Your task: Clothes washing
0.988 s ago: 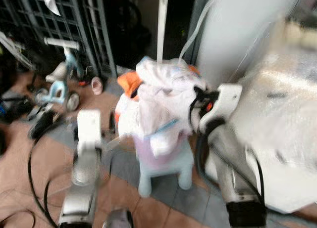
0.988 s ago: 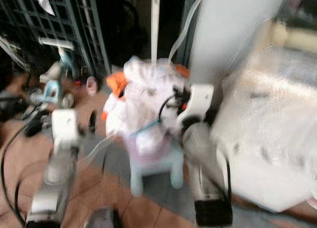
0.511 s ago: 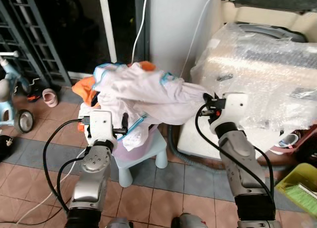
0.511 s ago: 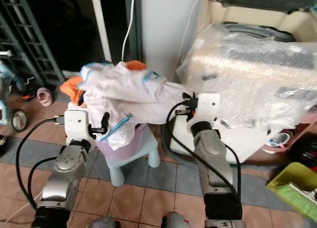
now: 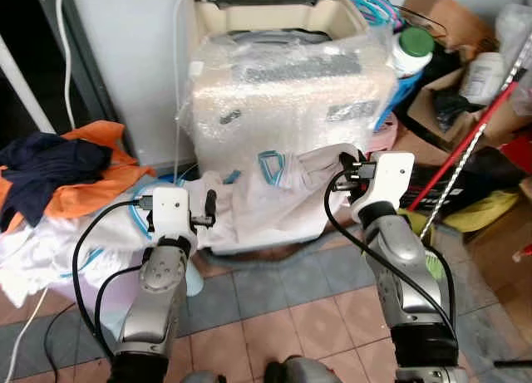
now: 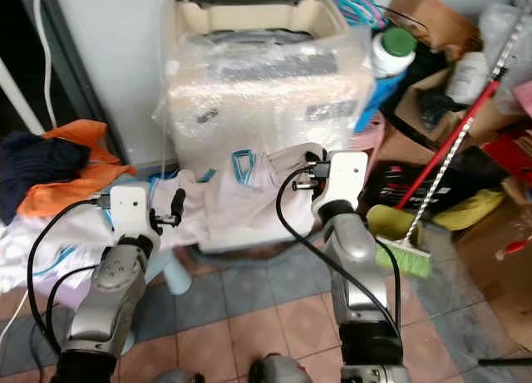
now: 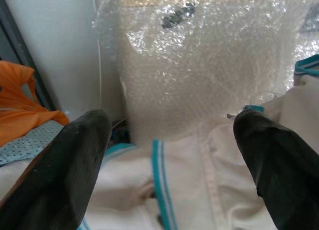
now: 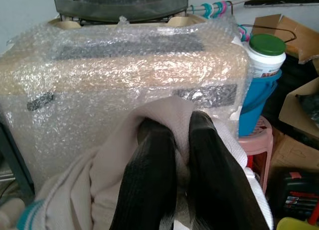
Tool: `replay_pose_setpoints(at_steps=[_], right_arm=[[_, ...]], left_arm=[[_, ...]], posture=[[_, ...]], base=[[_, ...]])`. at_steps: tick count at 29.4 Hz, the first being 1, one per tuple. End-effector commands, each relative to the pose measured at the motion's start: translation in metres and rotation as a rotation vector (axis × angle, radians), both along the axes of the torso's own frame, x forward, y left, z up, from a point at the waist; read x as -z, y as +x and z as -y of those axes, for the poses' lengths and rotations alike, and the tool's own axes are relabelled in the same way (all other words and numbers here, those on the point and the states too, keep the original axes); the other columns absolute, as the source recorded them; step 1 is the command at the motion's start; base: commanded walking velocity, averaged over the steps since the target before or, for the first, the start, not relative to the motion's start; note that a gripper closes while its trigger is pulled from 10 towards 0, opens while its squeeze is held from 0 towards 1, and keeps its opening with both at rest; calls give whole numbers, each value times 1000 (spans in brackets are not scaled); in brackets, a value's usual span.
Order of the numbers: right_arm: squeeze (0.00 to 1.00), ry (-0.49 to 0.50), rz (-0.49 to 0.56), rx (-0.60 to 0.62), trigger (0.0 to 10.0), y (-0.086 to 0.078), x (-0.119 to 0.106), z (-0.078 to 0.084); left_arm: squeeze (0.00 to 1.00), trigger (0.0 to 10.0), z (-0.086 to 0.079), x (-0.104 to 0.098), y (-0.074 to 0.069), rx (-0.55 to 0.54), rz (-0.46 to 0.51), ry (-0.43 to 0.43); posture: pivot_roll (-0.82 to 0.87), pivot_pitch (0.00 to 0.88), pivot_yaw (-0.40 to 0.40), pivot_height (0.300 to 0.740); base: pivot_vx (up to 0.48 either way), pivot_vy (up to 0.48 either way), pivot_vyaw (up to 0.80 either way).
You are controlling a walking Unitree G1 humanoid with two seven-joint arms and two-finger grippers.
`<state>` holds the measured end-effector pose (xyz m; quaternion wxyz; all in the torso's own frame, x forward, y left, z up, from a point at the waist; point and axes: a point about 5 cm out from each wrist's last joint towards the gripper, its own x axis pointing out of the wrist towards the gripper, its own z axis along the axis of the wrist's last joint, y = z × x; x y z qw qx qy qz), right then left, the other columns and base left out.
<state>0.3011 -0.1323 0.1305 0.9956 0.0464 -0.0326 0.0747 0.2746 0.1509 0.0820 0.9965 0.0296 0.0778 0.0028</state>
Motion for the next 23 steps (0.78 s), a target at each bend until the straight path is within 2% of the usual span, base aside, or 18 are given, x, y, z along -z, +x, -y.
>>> replay_pose_setpoints(at_steps=[1, 5, 12, 14, 23], right_arm=[[0, -9, 38, 12, 10000, 2, -8, 2], [0, -12, 43, -2, 10000, 1, -8, 0], [0, -30, 72, -82, 10000, 0, -9, -9], [0, -28, 81, -94, 10000, -1, -10, -11], [0, -46, 110, -104, 10000, 3, -14, -11]], left_arm=[[0, 10000, 0, -3, 1, -7, 11, 1], [0, 10000, 0, -2, 2, -5, 7, 9], [0, 10000, -4, -3, 2, -38, 17, 25], [0, 10000, -3, -4, 2, -24, 26, -1], [0, 10000, -7, -4, 1, -54, 18, -2]], posture=[[-73, 0, 8, 740], [-71, 0, 11, 740], [-63, 0, 10, 740], [-62, 0, 10, 740], [-63, 0, 15, 740]], base=[[0, -296, -406], [0, -281, 0], [0, 0, 0], [0, 0, 662], [353, 0, 548]])
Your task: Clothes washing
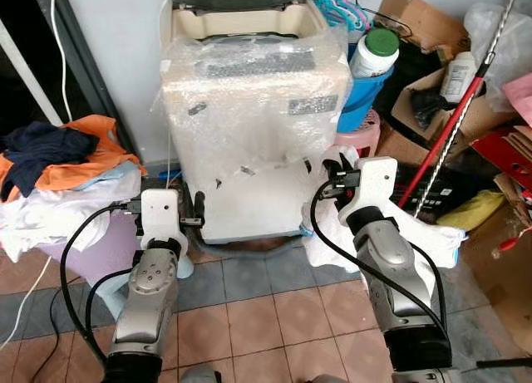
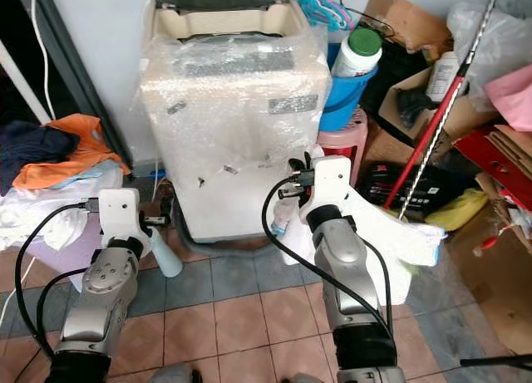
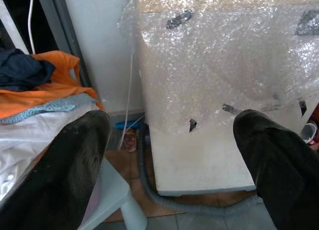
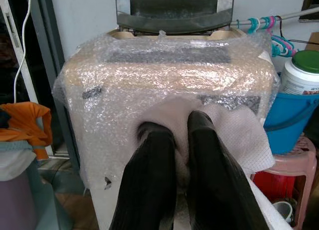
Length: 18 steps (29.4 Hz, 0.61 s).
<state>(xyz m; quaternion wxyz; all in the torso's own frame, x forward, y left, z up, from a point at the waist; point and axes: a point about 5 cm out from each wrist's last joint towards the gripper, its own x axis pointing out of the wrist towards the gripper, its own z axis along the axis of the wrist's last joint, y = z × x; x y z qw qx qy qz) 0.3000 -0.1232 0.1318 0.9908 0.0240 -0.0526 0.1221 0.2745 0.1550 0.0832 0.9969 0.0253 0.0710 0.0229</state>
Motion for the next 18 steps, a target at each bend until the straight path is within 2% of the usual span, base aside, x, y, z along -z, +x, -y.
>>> replay_pose_setpoints(at_steps=[1, 10, 12, 13, 18], right_arm=[[0, 2, 62, -14, 10000, 4, -13, -1], [0, -5, 92, -35, 10000, 6, -20, -2], [0, -11, 95, -77, 10000, 7, -22, -7], [0, -45, 116, -124, 10000, 6, -25, -14], [0, -86, 164, -183, 10000, 5, -32, -20]], left_arm=[[0, 10000, -3, -2, 1, -18, 0, 1], [0, 10000, -3, 0, 3, -31, -14, -6], [0, 10000, -3, 0, 3, -32, -15, -8], [0, 10000, -3, 0, 3, -34, -17, -9], [0, 10000, -2, 0, 4, -38, -20, -9]], posture=[[-63, 0, 15, 740], [-71, 0, 13, 740], [-72, 0, 14, 740], [-72, 0, 14, 740], [-72, 0, 13, 740]], base=[[480, 0, 469], [480, 0, 45], [480, 0, 0], [480, 0, 0], [480, 0, 109]])
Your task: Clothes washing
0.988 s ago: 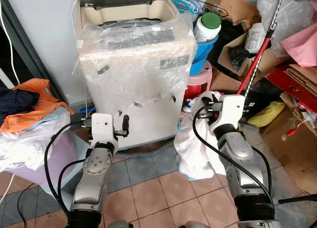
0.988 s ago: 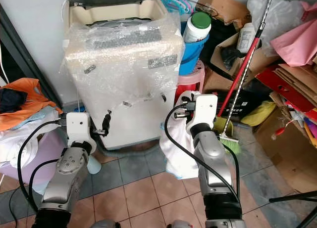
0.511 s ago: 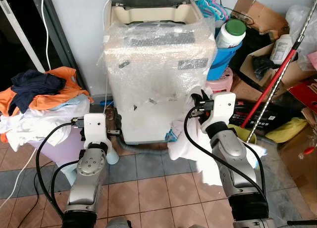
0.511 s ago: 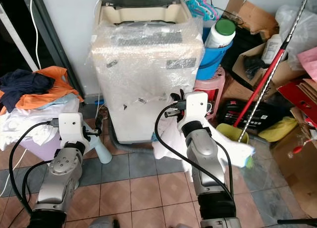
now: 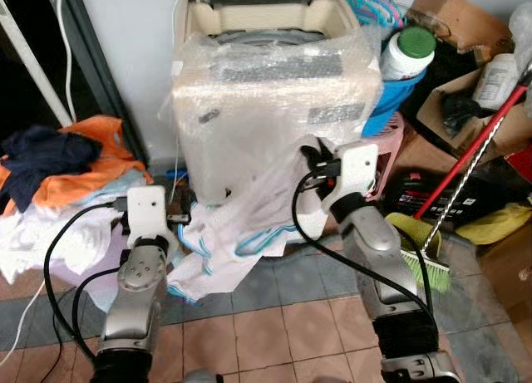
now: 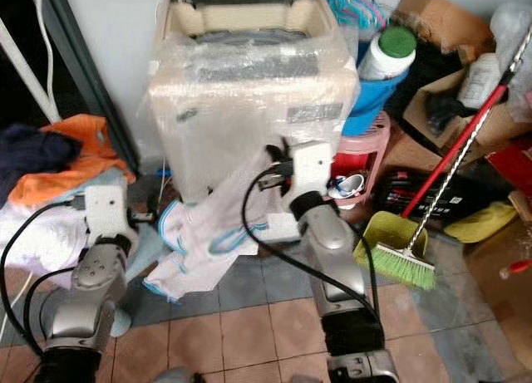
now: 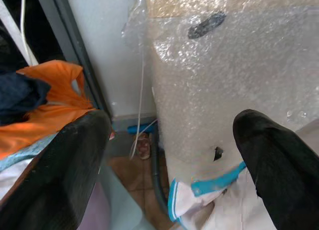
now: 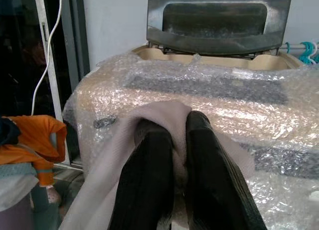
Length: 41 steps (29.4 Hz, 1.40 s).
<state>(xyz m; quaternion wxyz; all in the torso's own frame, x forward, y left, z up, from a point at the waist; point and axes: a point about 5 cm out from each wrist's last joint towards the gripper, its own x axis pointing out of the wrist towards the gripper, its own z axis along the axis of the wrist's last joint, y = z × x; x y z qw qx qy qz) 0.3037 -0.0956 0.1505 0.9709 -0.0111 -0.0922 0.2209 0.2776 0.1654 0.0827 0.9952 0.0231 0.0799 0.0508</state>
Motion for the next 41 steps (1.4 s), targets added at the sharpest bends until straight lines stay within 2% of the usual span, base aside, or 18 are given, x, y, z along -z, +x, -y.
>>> replay_pose_setpoints(at_steps=[1, 6, 9, 10, 11, 14, 19, 21, 24, 25, 27, 29, 31, 33, 35, 38, 40, 41], right_arm=[[0, -5, 79, 12, 10000, 1, -15, 7], [0, 17, 82, 35, 10000, 5, -18, 11], [0, -40, 128, -88, 10000, 2, -25, 1], [0, -40, 128, -88, 10000, 2, -25, 1], [0, -46, 150, -134, 10000, 5, -34, -1], [0, -49, 162, -143, 10000, 7, -38, -1], [0, -53, 226, -104, 10000, 32, -70, 15], [0, -53, 226, -104, 10000, 32, -70, 15], [0, -73, 264, -82, 10000, 41, -84, 21], [0, -86, 324, -39, 10000, 56, -111, 33], [0, -81, 383, 2, 10000, 67, -138, 43], [0, -47, 467, 94, 10000, 76, -177, 57], [0, 15, 590, 237, 10000, 77, -225, 76], [0, 115, 666, 349, 10000, 71, -259, 95], [0, 161, 727, 458, 10000, 63, -284, 114], [0, 119, 774, 651, 10000, 55, -294, 138], [0, 103, 751, 694, 10000, 58, -290, 144], [0, 95, 638, 709, 10000, 71, -266, 150]], left_arm=[[0, 10000, 8, 0, 1, 17, -4, -8], [0, 10000, 8, 0, 1, 12, -6, -4], [0, 10000, 7, 1, 2, 8, -15, 1], [0, 10000, 7, 1, 2, 8, -15, 1], [0, 10000, 7, 1, 2, 10, -17, 4], [0, 10000, 8, 1, 3, 11, -18, 5], [0, 10000, 9, 1, 4, 14, -19, 12], [0, 10000, 9, 1, 4, 14, -19, 12], [0, 10000, 9, 1, 4, 11, -21, 10], [0, 10000, 9, 1, 4, 12, -23, 8], [0, 10000, 10, 1, 5, 16, -27, 9], [0, 10000, 11, 1, 5, 22, -29, 13], [0, 10000, 11, 1, 5, 24, -29, 14], [0, 10000, 11, 1, 5, 22, -29, 14], [0, 10000, 11, 2, 5, 13, -28, 16], [0, 10000, 10, 2, 3, -6, -26, 15], [0, 10000, 10, 2, 2, -8, -26, 15], [0, 10000, 10, 2, 2, -9, -27, 14]], posture=[[-70, 0, 12, 740], [-69, 0, 11, 740], [-70, 0, 14, 740], [-70, 0, 14, 740], [-75, 0, 17, 740], [-75, 0, 17, 740], [-69, 0, 14, 740], [-69, 0, 14, 740], [-66, 0, 12, 740], [-66, 0, 14, 740], [-68, 0, 14, 740], [-68, 0, 17, 740], [-65, 0, 13, 740], [-59, 0, 6, 740], [-57, 0, -1, 740], [-55, 0, -9, 740], [-55, 0, -10, 740], [-58, 0, -11, 740]], base=[[480, 0, 719], [480, 0, 610], [456, 0, 537], [409, 0, 525], [405, 0, 519], [402, 0, 519], [407, 0, 374], [412, 0, 0], [364, 0, 0], [274, 0, 0], [0, 0, 0], [0, 0, 0], [0, 0, 0], [0, 0, 0], [0, 0, 0], [0, 0, 0], [0, 0, 0], [0, 0, 0]])
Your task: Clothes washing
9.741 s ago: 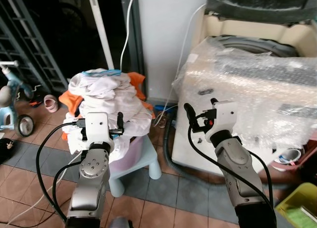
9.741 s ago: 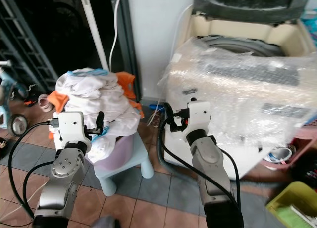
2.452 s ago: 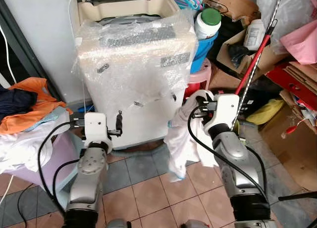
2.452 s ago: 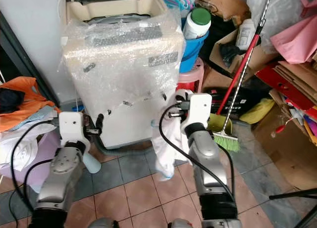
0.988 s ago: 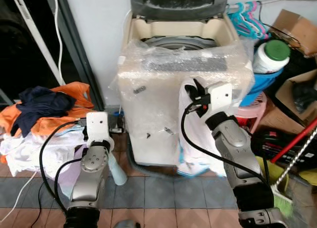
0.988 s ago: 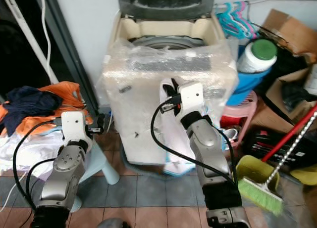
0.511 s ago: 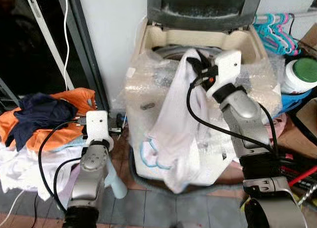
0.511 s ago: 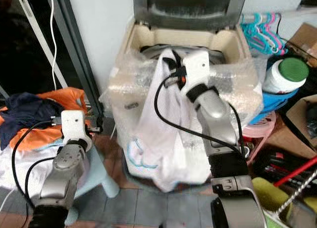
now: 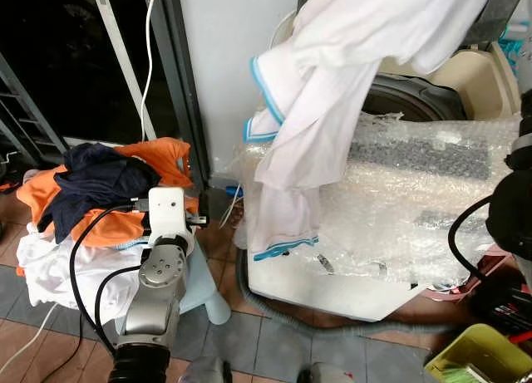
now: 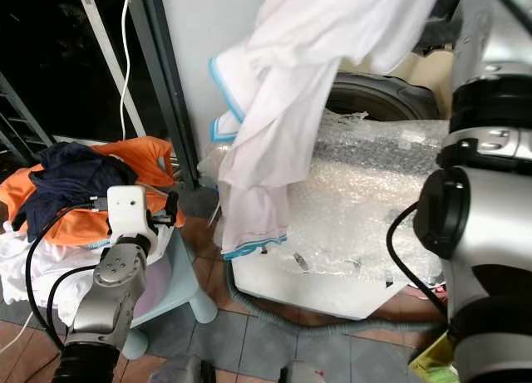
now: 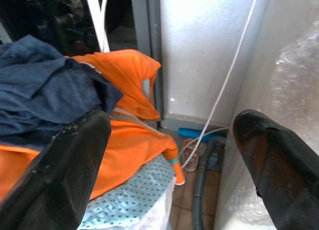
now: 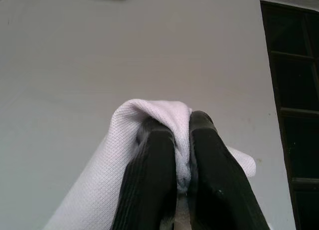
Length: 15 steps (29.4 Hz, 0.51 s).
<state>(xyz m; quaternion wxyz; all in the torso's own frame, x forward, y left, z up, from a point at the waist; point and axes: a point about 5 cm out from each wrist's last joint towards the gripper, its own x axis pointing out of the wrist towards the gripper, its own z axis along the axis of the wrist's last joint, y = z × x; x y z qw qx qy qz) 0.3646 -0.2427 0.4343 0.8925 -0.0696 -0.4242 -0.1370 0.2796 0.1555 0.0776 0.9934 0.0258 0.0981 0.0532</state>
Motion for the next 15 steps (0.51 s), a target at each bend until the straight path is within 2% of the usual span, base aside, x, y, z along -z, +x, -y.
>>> replay_pose_setpoints(at_steps=[1, 2, 3, 4, 5, 7, 8, 9, 10, 11, 12, 15], right_arm=[[0, 23, -165, -1, 10000, 19, 38, 0], [0, 23, -165, -1, 10000, 19, 38, 0], [0, 9, -250, -18, 10000, 28, 59, -4], [0, 9, -410, -81, 10000, 40, 103, -16], [0, 9, -410, -81, 10000, 40, 103, -16], [0, 14, -553, -145, 10000, 46, 143, -28], [0, 14, -553, -145, 10000, 46, 143, -28], [1000, 43, -622, -284, 10000, 43, 178, -47], [1000, 49, -642, -334, 10000, 41, 189, -54], [1000, 49, -642, -334, 10000, 41, 189, -54], [1000, 58, -643, -426, 10000, 36, 200, -65], [1000, 43, -615, -502, 10000, 28, 203, -76]], left_arm=[[0, 10000, 0, -3, 0, -4, 10, 9], [0, 10000, 0, -3, 0, -4, 10, 9], [0, 10000, 1, -3, 0, -3, 9, 9], [0, 10000, 1, -3, 0, 1, 7, 7], [0, 10000, 1, -3, 0, 1, 7, 7], [0, 10000, 2, -3, 0, 4, 6, 6], [0, 10000, 2, -3, 0, 4, 6, 6], [0, 10000, 3, -2, 1, 10, 3, 6], [0, 10000, 3, -2, 1, 12, 2, 6], [0, 10000, 3, -2, 1, 12, 2, 6], [0, 10000, 3, -2, 1, 16, 1, 6], [0, 10000, 4, -1, 1, 19, -1, 7]], posture=[[-58, 0, -11, 740], [-58, 0, -11, 740], [-58, 0, -11, 740], [-61, 0, -5, 740], [-61, 0, -5, 740], [-61, 0, -5, 740], [-61, 0, -5, 740], [-68, 0, -1, 740], [-68, 0, -1, 740], [-68, 0, -1, 740], [-68, 0, -1, 740], [-73, 0, 0, 740]], base=[[0, 0, 0], [0, 0, 0], [0, 0, 0], [0, 0, 0], [0, 0, 0], [0, 0, 0], [0, 0, 0], [0, 0, 0], [0, 0, 0], [0, 0, 0], [0, 0, 0], [0, 0, 0]])
